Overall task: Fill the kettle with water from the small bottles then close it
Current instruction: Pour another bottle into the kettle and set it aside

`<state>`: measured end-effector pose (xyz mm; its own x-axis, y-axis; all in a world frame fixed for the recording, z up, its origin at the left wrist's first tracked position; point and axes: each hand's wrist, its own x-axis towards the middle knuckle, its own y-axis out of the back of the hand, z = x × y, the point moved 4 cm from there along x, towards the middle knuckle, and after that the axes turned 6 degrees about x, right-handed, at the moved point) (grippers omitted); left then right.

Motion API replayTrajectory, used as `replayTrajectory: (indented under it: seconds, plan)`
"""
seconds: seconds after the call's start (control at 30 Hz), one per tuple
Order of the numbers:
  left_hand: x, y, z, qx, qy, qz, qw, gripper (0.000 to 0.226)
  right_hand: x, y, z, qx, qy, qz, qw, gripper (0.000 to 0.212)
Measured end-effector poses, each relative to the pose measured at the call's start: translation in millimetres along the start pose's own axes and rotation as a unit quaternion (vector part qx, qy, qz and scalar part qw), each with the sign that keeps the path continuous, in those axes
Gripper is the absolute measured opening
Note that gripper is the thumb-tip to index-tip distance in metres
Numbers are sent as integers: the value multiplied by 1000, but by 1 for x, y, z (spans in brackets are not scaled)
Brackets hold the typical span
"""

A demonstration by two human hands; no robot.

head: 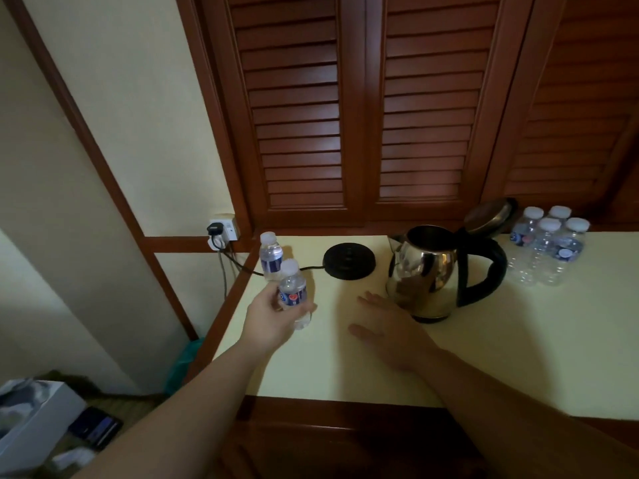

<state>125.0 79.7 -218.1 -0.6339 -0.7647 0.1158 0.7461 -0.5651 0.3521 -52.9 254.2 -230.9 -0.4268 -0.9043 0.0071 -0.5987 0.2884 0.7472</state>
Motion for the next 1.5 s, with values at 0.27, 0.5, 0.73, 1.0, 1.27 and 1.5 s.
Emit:
replayTrajectory:
  seconds: [0.27,0.5,0.73,1.0,1.27,1.5]
  plan:
    - [-17,-67,11,17,-23,-41,999,39,2,68,-44,0,86,85,993,64]
    - [-18,-87,15,14,-19,-80,996,39,3,84,-73,-14,106,125,986,51]
    - [-15,-88,16,44,-30,-114,992,42,1,88,-84,-15,111,73,991,34]
    - [-12,-88,15,49,-38,-132,989,35,-1,99,-87,-10,114,-37,993,42]
    - [-12,-84,18,54,-42,-149,987,44,8,96,-91,-65,127,-33,989,30]
    - [-14,-84,20,65,-40,-160,984,46,8,110,-89,-15,140,-72,987,38]
